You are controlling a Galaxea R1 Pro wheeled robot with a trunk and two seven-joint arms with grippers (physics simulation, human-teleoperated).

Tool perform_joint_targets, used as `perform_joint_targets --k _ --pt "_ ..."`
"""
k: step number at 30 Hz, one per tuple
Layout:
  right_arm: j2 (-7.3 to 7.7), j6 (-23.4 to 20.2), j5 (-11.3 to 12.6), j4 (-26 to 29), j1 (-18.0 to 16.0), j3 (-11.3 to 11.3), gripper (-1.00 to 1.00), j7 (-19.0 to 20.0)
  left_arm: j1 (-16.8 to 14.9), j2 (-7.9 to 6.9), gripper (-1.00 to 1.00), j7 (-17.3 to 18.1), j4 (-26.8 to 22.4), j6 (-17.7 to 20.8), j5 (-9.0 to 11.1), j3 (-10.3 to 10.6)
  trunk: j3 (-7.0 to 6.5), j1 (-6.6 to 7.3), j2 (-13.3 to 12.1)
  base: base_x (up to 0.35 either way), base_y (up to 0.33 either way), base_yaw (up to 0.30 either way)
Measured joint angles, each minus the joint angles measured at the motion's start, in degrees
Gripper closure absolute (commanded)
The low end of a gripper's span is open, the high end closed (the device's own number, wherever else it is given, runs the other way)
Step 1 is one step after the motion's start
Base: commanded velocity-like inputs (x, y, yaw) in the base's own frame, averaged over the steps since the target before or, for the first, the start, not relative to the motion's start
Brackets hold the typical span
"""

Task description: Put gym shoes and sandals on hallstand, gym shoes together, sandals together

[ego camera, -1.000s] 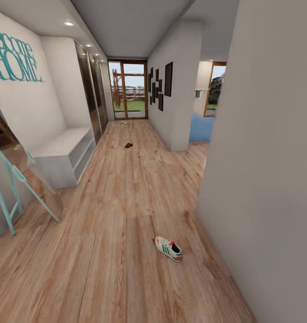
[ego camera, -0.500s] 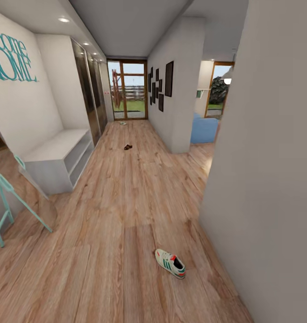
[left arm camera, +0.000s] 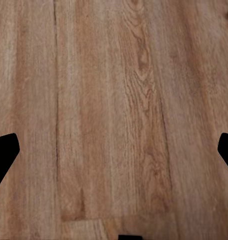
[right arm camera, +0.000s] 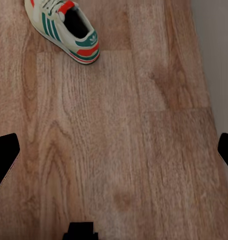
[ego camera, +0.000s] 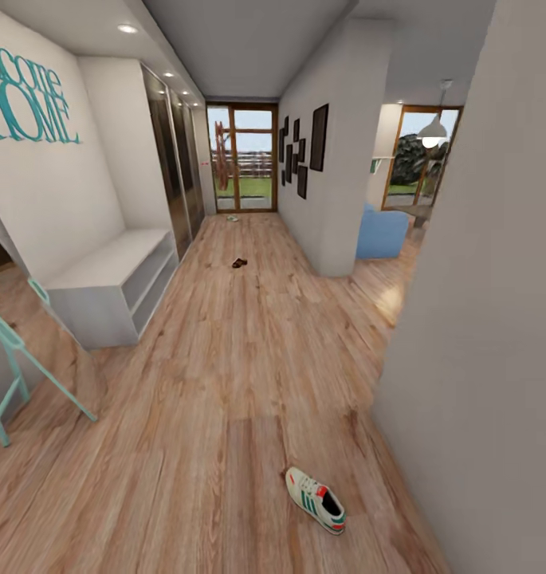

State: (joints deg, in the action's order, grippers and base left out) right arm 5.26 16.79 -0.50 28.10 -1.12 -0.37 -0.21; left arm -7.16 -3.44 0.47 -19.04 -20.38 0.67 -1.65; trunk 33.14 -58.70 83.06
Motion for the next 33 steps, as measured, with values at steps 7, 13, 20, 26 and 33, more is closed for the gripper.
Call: perform_joint_targets --k 7,13,20,26,33 --pt "0.00 0.06 0.02 0.11 0.01 0.04 -1.00 0.03 -0.01 0.00 -1.00 0.00 0.01 0.00 0.01 0.01 0.11 0.00 0.00 0.335 -0.083 0.053" --pt "0.00 0.08 0.00 0.16 0.02 0.04 -1.00 0.13 -0.01 0.00 -1.00 0.00 0.02 -0.01 0.01 0.01 0.11 0.00 0.00 0.327 -0.104 -0.027" --pt "0.03 0.08 0.01 0.14 0.02 0.03 -1.00 0.13 -0.02 0.00 -1.00 -0.01 0.02 -0.01 0.01 0.02 0.11 -0.01 0.00 0.291 -0.148 -0.002" --pt "0.03 0.08 0.00 0.09 0.01 0.04 -1.00 0.12 -0.01 0.00 -1.00 0.00 0.01 0.00 0.01 0.01 0.11 -0.02 0.00 0.194 -0.180 0.082" --pt "0.04 0.06 -0.03 0.05 0.00 0.05 -1.00 0.07 0.07 0.00 -1.00 -0.04 -0.01 -0.03 -0.02 0.01 0.11 -0.03 0.00 0.048 -0.055 0.227"
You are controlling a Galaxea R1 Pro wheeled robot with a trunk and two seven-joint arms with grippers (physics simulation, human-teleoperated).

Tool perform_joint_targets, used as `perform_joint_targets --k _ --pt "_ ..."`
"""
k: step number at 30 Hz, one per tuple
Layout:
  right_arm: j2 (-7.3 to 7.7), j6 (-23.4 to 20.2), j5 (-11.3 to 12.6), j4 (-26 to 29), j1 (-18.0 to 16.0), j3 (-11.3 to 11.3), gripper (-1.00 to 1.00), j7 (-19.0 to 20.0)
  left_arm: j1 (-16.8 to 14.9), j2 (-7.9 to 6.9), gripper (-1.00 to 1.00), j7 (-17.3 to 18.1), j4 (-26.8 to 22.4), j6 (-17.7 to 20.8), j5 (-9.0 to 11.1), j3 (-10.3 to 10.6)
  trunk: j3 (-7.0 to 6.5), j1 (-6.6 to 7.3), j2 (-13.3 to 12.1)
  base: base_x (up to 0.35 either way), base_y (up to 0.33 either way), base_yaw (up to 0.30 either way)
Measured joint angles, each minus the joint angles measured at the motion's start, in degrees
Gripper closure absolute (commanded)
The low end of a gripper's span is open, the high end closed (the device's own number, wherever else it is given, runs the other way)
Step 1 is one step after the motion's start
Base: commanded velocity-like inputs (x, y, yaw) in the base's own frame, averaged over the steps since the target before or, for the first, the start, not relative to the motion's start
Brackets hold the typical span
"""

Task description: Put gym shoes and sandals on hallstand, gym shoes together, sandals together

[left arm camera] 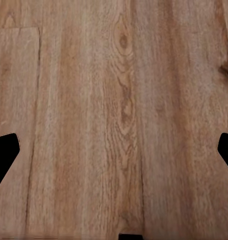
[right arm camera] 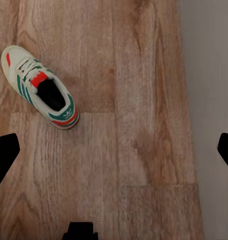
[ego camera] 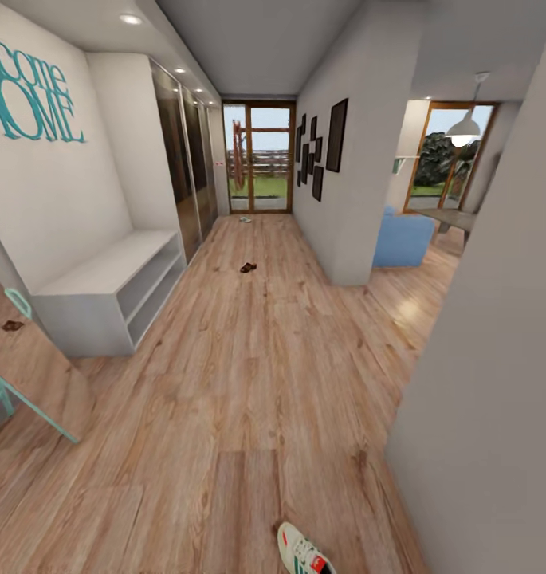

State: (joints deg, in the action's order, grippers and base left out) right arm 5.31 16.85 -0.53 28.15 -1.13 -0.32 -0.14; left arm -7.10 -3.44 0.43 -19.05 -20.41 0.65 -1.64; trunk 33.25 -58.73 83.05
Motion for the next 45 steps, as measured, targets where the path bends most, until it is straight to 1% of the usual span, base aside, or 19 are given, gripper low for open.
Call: perform_joint_targets --k 25,35,45 --pt "-0.03 -0.06 -0.03 -0.01 0.00 0.00 -1.00 -0.01 0.02 0.25 -1.00 0.02 0.01 -0.15 -0.01 -0.01 0.01 0.00 0.00 0.002 -0.003 0.270" --pt "0.04 -0.03 0.04 0.10 0.01 0.00 -1.00 0.21 0.01 0.11 -1.00 -0.03 0.02 -0.15 0.06 -0.04 0.02 -0.01 0.00 -0.014 0.000 0.023" --pt "0.05 -0.04 0.02 0.09 0.01 0.00 -1.00 0.16 0.04 0.10 -1.00 -0.03 0.02 -0.15 0.02 -0.04 0.02 -0.04 -0.01 -0.264 0.000 0.000"
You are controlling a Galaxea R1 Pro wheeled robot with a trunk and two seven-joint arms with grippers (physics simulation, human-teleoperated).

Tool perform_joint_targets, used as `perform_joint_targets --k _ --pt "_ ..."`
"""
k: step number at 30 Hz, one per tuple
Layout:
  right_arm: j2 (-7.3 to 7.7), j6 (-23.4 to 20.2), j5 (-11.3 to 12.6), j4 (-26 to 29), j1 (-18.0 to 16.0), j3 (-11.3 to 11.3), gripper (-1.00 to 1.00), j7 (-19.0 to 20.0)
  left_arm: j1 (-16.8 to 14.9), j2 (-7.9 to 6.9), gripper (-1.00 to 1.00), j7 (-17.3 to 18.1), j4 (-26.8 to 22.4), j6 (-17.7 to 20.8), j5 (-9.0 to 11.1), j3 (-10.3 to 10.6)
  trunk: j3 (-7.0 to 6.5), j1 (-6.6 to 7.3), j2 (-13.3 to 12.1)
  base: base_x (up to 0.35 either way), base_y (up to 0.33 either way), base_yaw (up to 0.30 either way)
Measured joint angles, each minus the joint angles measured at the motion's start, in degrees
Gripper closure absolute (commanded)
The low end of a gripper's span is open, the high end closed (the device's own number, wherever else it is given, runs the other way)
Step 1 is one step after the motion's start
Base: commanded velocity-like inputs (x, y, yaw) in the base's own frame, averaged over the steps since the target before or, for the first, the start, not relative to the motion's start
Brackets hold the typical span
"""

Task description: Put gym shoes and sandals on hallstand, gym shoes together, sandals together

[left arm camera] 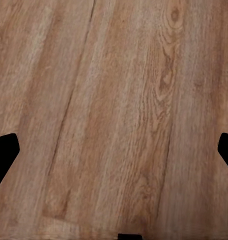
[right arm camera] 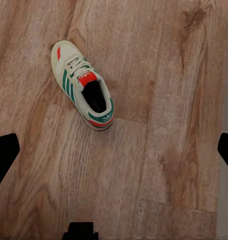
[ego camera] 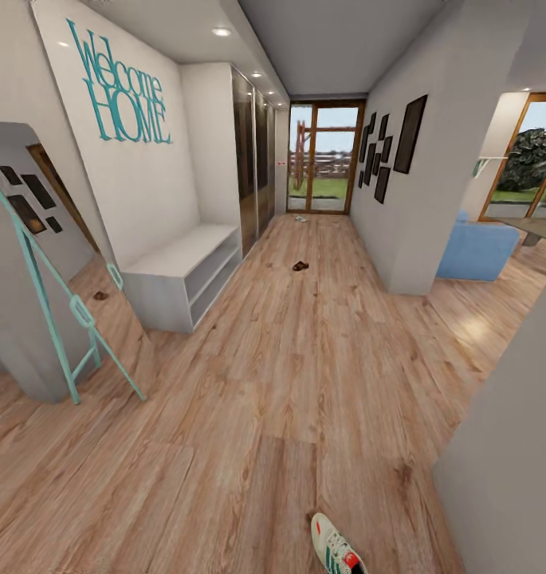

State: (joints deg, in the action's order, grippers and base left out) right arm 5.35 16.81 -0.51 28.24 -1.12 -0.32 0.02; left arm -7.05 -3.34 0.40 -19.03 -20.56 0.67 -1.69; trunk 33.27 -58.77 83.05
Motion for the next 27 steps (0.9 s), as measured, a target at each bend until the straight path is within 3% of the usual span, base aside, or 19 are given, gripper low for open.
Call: perform_joint_targets --k 7,17,27 --pt "0.00 -0.02 0.00 0.00 0.00 0.00 -1.00 -0.08 0.00 0.00 -1.00 0.01 0.00 0.00 0.03 0.01 0.00 0.02 0.00 -0.162 0.000 0.060" --pt "-0.01 -0.02 0.00 -0.01 -0.01 0.01 -1.00 -0.10 0.03 0.07 -1.00 0.02 -0.01 0.00 -0.01 0.03 0.00 0.03 0.01 -0.017 -0.011 0.232" --pt "-0.01 -0.02 0.01 0.01 -0.01 0.00 -1.00 -0.10 0.06 0.24 -1.00 0.07 0.00 0.00 -0.06 0.13 0.00 0.03 0.01 -0.001 -0.213 0.268"
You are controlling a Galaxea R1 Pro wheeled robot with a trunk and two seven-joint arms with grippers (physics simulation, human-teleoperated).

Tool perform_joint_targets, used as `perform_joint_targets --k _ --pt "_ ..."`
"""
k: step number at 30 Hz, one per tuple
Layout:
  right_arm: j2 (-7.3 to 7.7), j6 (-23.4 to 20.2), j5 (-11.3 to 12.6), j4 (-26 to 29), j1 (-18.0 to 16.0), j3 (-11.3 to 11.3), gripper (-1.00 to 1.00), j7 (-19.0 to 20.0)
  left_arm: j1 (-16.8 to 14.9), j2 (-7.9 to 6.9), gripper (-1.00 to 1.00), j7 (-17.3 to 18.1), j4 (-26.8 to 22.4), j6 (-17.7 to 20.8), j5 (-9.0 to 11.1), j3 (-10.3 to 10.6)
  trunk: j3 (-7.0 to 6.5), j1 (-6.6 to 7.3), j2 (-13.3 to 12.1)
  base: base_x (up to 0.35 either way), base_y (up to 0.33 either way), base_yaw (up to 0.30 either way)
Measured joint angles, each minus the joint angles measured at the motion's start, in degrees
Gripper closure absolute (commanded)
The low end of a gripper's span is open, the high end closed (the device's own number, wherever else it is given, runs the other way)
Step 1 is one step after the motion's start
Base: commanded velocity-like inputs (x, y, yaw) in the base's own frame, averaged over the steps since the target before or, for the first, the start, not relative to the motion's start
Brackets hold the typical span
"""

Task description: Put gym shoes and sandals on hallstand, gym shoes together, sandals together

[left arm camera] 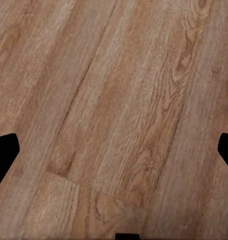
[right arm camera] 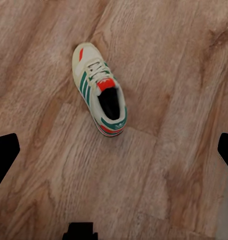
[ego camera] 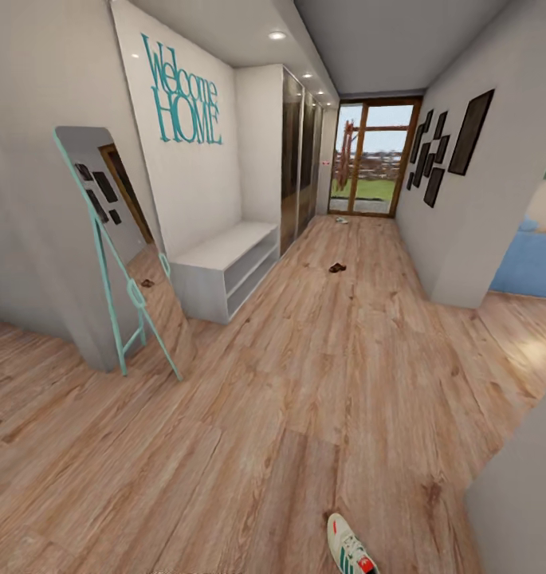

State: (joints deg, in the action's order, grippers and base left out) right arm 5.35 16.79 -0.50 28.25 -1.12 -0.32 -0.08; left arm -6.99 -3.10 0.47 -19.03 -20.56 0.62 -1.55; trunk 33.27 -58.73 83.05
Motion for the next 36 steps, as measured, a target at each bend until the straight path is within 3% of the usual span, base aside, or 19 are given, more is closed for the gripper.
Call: perform_joint_targets --k 7,28,33,36 --pt "0.00 -0.01 0.02 -0.05 0.01 0.07 -1.00 0.00 -0.01 0.01 -1.00 0.00 0.01 -0.01 0.03 -0.01 0.00 0.00 0.00 0.000 -0.233 0.076" --pt "0.53 0.03 0.01 1.02 0.01 0.29 -1.00 -0.15 -0.68 0.14 -1.00 -0.20 -1.25 0.09 -0.09 0.07 0.00 0.00 0.00 -0.058 -0.042 0.002" --pt "0.71 0.01 -0.08 4.98 -0.04 0.27 -1.00 -0.04 -4.92 -0.10 -1.00 -0.30 -5.24 1.08 -0.38 0.16 -0.01 0.00 0.00 -0.003 -0.001 0.000" --pt "0.96 -0.05 -0.11 8.30 -0.56 0.25 -1.00 0.06 -10.06 -0.49 -1.00 -0.32 -7.20 3.39 -0.35 0.07 -0.01 0.00 0.00 0.000 0.000 0.000"
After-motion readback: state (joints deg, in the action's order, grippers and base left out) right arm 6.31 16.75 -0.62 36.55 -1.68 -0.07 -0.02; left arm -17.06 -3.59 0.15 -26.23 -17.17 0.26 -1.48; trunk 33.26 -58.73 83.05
